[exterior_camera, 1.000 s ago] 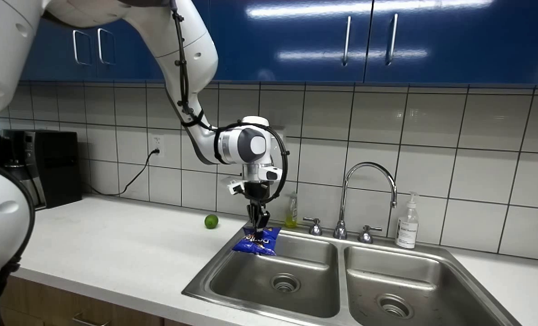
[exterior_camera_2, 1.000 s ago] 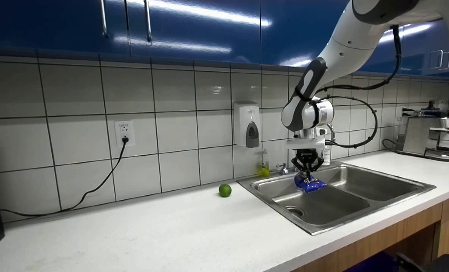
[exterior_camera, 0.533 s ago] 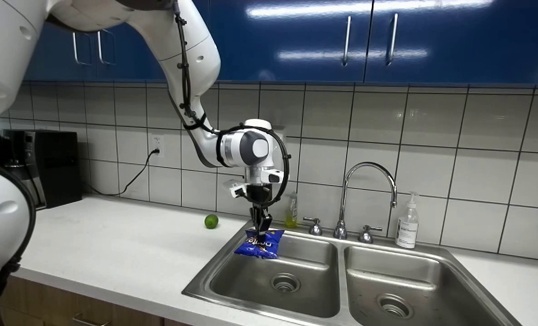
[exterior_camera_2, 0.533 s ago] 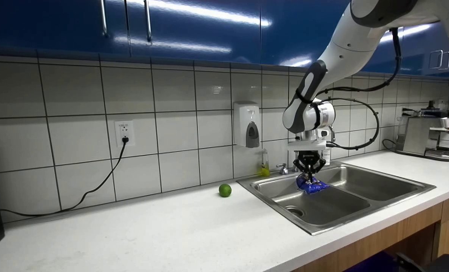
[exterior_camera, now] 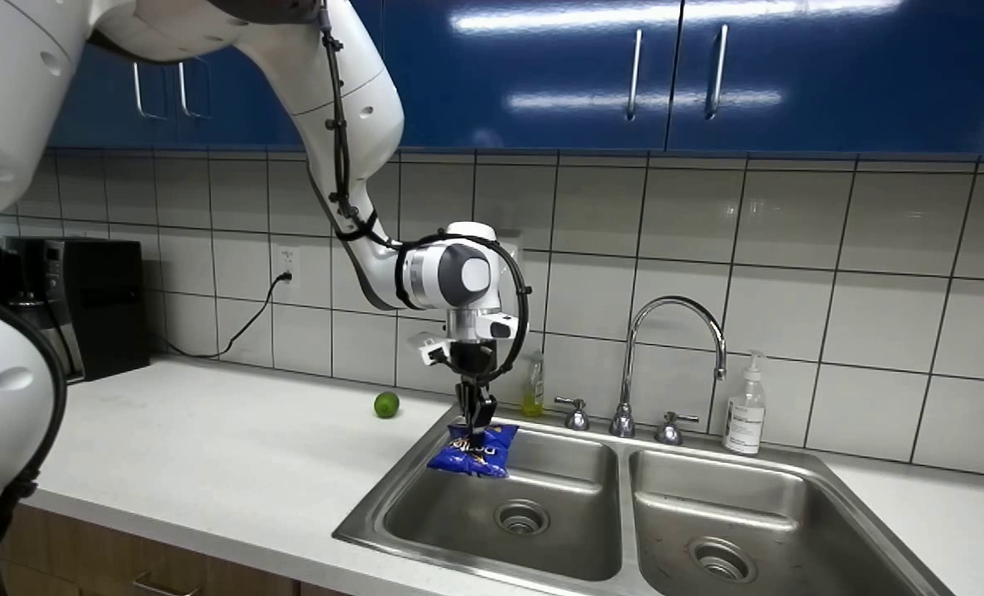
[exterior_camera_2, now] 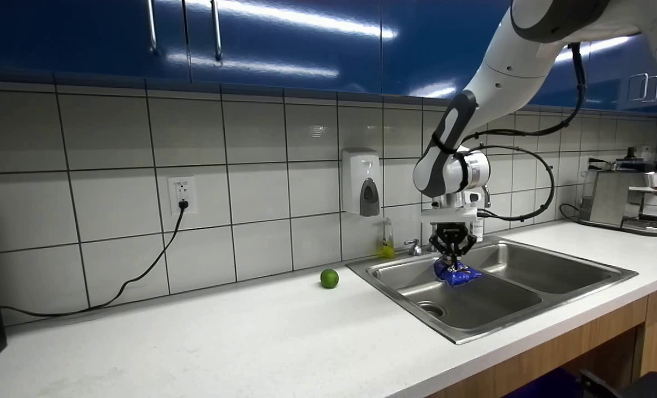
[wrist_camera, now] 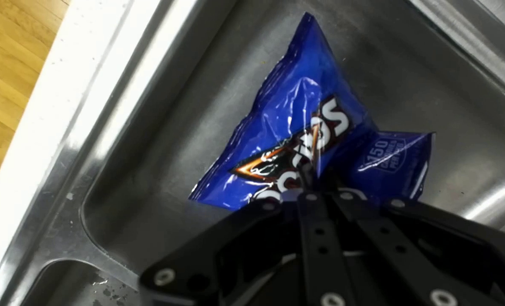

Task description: Put the blue snack packet in the left sink

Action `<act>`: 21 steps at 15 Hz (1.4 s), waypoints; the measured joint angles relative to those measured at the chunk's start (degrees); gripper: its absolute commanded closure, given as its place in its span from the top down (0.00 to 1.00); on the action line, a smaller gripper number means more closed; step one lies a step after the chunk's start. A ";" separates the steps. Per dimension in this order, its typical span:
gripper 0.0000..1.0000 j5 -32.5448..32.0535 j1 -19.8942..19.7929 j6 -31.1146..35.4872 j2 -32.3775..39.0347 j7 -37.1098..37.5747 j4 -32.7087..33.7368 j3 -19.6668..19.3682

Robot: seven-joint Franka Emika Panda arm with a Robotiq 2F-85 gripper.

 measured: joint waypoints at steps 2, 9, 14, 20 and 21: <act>0.00 0.00 0.00 0.45 1.02 0.06 0.08 -0.03; 0.00 0.98 -0.29 2.85 7.45 0.89 2.72 -0.16; 0.00 4.07 -1.39 3.89 13.46 0.89 6.97 -0.16; 0.00 6.43 -3.49 4.16 20.26 0.89 13.41 -0.25; 0.00 6.77 -3.81 4.15 21.39 0.89 14.52 -0.27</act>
